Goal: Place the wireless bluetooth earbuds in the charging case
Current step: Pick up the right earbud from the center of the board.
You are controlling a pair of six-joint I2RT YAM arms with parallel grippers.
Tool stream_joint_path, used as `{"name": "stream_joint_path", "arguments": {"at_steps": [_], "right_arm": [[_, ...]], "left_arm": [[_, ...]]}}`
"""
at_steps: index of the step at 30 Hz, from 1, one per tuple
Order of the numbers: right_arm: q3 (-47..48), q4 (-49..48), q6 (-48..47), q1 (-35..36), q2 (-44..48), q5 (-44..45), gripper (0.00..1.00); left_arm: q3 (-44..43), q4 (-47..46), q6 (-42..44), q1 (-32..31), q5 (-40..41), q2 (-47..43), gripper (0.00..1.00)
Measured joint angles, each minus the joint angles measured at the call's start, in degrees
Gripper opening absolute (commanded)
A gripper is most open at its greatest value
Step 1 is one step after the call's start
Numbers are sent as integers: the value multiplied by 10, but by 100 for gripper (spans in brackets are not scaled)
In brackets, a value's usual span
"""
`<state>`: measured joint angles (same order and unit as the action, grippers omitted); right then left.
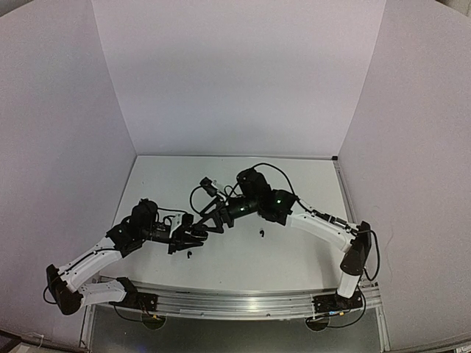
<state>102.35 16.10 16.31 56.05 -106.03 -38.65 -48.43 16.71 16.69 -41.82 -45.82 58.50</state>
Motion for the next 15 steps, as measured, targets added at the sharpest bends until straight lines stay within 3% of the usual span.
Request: {"name": "stream_joint_path", "arguments": {"at_steps": [5, 8, 11, 15], "right_arm": [[30, -12, 51, -27, 8, 16, 92], [4, -18, 76, -54, 36, 69, 89], [-68, -17, 106, -85, 90, 161, 83], [-129, 64, 148, -111, 126, 333, 73]], "left_arm": [[42, -43, -53, 0, 7, 0, 0], [69, -69, -78, 0, 13, -1, 0], [91, -101, -94, 0, 26, -1, 0], [132, -154, -104, 0, 51, -7, 0]]}}
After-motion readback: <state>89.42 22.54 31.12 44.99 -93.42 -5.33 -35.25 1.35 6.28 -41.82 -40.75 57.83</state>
